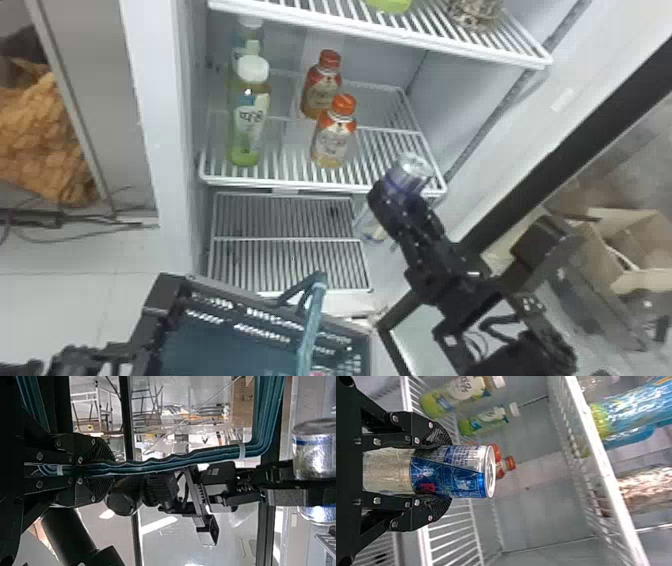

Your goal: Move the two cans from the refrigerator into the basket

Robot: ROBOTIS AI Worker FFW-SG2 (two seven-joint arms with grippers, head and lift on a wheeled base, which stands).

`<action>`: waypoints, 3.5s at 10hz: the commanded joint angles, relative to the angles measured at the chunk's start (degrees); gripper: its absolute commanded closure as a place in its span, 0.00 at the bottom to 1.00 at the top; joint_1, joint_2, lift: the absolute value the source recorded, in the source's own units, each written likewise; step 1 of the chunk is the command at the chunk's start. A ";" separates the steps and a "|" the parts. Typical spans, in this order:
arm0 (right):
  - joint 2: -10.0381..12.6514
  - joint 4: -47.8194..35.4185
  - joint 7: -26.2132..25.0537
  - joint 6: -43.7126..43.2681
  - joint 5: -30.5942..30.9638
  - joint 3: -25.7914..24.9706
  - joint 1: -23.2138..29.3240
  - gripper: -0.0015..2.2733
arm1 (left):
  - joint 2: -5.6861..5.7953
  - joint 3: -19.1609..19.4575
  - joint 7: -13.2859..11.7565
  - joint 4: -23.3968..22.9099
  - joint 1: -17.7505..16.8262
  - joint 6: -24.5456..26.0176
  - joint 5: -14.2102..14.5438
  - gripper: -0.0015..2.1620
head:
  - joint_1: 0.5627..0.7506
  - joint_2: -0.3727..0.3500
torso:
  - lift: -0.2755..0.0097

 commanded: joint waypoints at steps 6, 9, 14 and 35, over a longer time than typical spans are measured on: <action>1.11 -17.12 -0.01 26.49 -2.39 -7.08 10.77 0.39 | -0.21 0.25 0.00 -0.13 0.28 0.74 -0.11 0.56 | 0.70 0.03 | 0.03; 1.99 -21.90 0.08 39.99 -1.82 -10.05 11.48 0.39 | -0.30 0.36 0.00 0.02 0.28 0.74 0.00 0.56 | 0.70 0.03 | 0.03; 1.99 -23.31 2.80 54.75 -4.56 -11.87 8.81 0.39 | -0.30 0.36 0.00 0.02 0.28 0.74 -0.11 0.56 | 0.70 0.03 | 0.03; 2.78 -16.70 7.55 34.50 1.84 -12.79 4.31 0.14 | -0.48 0.82 0.00 0.02 0.57 0.74 0.00 0.56 | 0.70 0.03 | 0.03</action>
